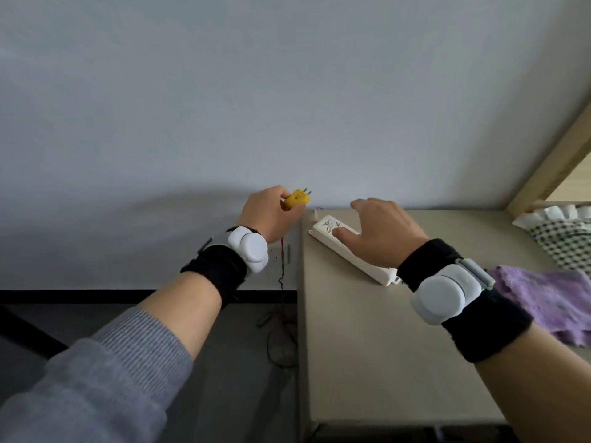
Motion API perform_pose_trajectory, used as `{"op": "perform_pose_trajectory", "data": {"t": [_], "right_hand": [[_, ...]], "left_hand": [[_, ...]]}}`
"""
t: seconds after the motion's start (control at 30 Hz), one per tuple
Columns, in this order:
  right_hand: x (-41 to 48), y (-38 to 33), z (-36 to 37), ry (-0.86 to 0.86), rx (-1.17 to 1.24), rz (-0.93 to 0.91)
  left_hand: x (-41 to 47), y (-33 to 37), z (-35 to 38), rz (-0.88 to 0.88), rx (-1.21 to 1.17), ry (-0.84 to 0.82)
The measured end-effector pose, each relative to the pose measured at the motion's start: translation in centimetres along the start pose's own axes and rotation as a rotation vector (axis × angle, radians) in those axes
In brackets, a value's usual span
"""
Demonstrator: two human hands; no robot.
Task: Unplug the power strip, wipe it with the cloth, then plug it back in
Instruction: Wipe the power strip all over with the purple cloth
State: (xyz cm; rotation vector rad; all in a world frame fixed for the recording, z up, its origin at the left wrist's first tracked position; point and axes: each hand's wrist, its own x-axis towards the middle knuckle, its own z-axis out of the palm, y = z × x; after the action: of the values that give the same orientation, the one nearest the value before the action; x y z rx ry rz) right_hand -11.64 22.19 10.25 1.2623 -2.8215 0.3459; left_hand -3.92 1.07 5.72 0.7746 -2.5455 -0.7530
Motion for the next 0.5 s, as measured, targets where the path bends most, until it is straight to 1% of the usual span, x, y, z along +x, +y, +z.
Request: {"op": "perform_pose_trajectory", "data": {"t": [0.07,0.17,0.23,0.33,0.5], "right_hand": [[-0.1,-0.1,0.2,-0.008,0.008,-0.005],[0.0,-0.5,0.6,0.005,0.021,-0.021],[0.2,-0.9,0.9,0.011,0.033,-0.033],[0.4,-1.6,1.1,0.006,0.055,-0.055],[0.8,-1.7,1.3,0.011,0.050,-0.067]], "left_hand": [[-0.8,-1.1,0.4,-0.068,0.036,-0.064],[-1.8,-2.6,1.0,-0.094,0.181,-0.230],[-2.2,-3.5,1.1,-0.106,0.260,-0.284],[-2.6,-4.4,0.8,-0.099,0.311,-0.303],[-2.2,-3.8,-0.2,-0.047,0.335,-0.226]]}}
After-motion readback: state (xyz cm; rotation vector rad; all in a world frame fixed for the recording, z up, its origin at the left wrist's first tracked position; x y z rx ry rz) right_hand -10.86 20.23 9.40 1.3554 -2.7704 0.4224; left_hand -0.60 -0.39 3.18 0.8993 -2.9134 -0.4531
